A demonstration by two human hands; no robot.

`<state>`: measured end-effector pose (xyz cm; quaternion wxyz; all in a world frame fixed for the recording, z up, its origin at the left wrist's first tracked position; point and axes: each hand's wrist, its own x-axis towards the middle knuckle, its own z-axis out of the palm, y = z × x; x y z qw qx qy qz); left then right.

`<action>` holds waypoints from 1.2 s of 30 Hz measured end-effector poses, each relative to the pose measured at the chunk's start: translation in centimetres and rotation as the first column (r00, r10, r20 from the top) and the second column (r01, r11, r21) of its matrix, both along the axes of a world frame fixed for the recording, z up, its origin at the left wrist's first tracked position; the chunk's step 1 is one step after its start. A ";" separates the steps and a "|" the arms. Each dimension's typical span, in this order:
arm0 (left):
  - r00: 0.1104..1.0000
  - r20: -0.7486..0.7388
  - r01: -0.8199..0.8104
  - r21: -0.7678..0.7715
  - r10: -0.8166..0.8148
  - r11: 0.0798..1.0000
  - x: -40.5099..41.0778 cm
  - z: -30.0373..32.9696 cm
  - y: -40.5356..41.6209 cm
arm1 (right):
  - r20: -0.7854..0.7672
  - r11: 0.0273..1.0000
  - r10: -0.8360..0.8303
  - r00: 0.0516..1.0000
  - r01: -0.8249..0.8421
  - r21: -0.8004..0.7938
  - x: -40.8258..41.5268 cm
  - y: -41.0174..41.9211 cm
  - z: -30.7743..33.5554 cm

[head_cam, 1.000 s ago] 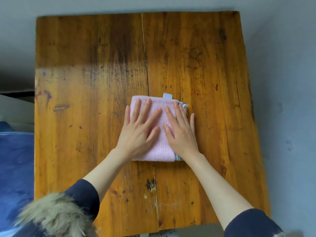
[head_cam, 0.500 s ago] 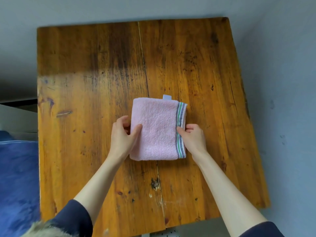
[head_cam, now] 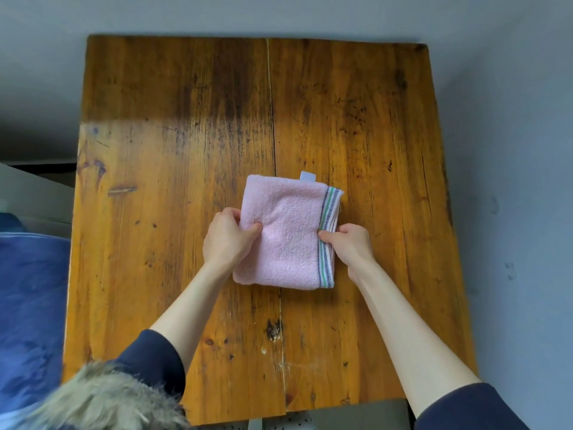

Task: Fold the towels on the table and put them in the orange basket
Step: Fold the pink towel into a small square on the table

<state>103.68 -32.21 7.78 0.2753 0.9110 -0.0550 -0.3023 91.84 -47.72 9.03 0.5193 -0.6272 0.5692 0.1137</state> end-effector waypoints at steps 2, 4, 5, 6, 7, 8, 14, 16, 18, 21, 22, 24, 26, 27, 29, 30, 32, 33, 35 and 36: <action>1.000 0.001 -0.025 -0.013 0.025 1.000 -0.2 -0.1 -0.2 | 0.001 0.997 0.066 0.998 -0.066 -0.033 -0.2 -0.4 -0.1; 0.999 0.005 -0.054 -0.023 0.054 0.998 -0.6 -0.2 -0.3 | 0.028 0.993 0.106 0.994 -0.105 -0.049 -0.5 -0.7 -0.1; 0.998 0.003 -0.070 -0.025 0.070 0.997 -0.9 -0.2 -0.2 | 0.050 0.994 0.107 0.993 -0.105 -0.040 -0.6 -0.8 -0.1; 0.996 -0.005 -0.087 -0.029 0.087 0.996 -1.0 -0.2 -0.2 | 0.075 0.995 0.098 0.992 -0.097 -0.018 -0.7 -1.0 -0.1; 0.994 -0.019 -0.105 -0.036 0.104 0.994 -1.2 -0.2 0.0 | 0.100 0.996 0.087 0.991 -0.089 0.012 -0.8 -1.0 0.0; 0.992 -0.036 -0.120 -0.047 0.119 0.992 -1.3 -0.1 0.1 | 0.124 0.995 0.083 0.989 -0.089 0.044 -0.9 -1.1 0.2; 0.989 -0.128 -0.082 -0.041 0.076 0.996 -2.4 0.4 1.7 | 0.210 0.968 0.109 0.972 -0.152 0.201 -1.5 -1.6 0.9; 0.986 -0.144 -0.090 -0.060 0.081 0.994 -3.0 0.6 2.1 | 0.212 0.955 0.144 0.967 -0.191 0.225 -1.8 -1.7 1.1; 0.986 -0.138 -0.107 -0.077 0.096 0.991 -3.5 1.0 2.4 | 0.211 0.946 0.186 0.960 -0.233 0.225 -2.0 -1.7 1.5; 0.981 -0.136 -0.160 -0.135 0.142 0.978 -4.3 2.3 3.0 | 0.223 0.940 0.216 0.951 -0.264 0.215 -2.0 -1.5 2.8; 0.977 -0.140 -0.185 -0.159 0.163 0.970 -4.5 2.9 3.3 | 0.231 0.939 0.224 0.947 -0.273 0.209 -1.9 -1.4 3.5; 0.970 -0.146 -0.220 -0.192 0.194 0.957 -4.9 4.6 4.0 | 0.248 0.936 0.239 0.939 -0.291 0.200 -1.7 -0.9 5.3; 0.959 -0.161 -0.269 -0.244 0.234 0.932 -5.0 6.7 5.3 | 0.271 0.927 0.272 0.923 -0.327 0.183 -1.3 0.0 7.4; 0.951 -0.169 -0.297 -0.274 0.258 0.915 -5.0 7.8 6.1 | 0.283 0.920 0.295 0.912 -0.351 0.171 -0.9 0.6 8.5; 0.937 -0.173 -0.346 -0.324 0.305 0.881 -5.0 10.2 8.1 | 0.311 0.903 0.346 0.885 -0.404 0.145 0.0 2.1 10.9; 0.929 -0.170 -0.369 -0.343 0.330 0.863 -5.0 11.4 9.4 | 0.328 0.894 0.368 0.870 -0.428 0.134 0.5 3.1 12.1; 0.912 -0.160 -0.410 -0.378 0.378 0.830 -5.1 13.7 12.4 | 0.372 0.868 0.411 0.832 -0.482 0.117 1.4 5.4 14.4; 0.902 -0.154 -0.431 -0.392 0.404 0.812 -5.3 14.7 14.1 | 0.394 0.851 0.435 0.810 -0.513 0.113 1.8 6.8 15.4; 0.875 -0.135 -0.475 -0.414 0.464 0.776 -5.9 16.4 17.9 | 0.432 0.806 0.489 0.757 -0.582 0.107 2.7 10.0 17.3; 0.860 -0.125 -0.498 -0.419 0.495 0.759 -6.4 17.3 20.0 | 0.446 0.779 0.521 0.728 -0.619 0.099 3.1 11.8 18.2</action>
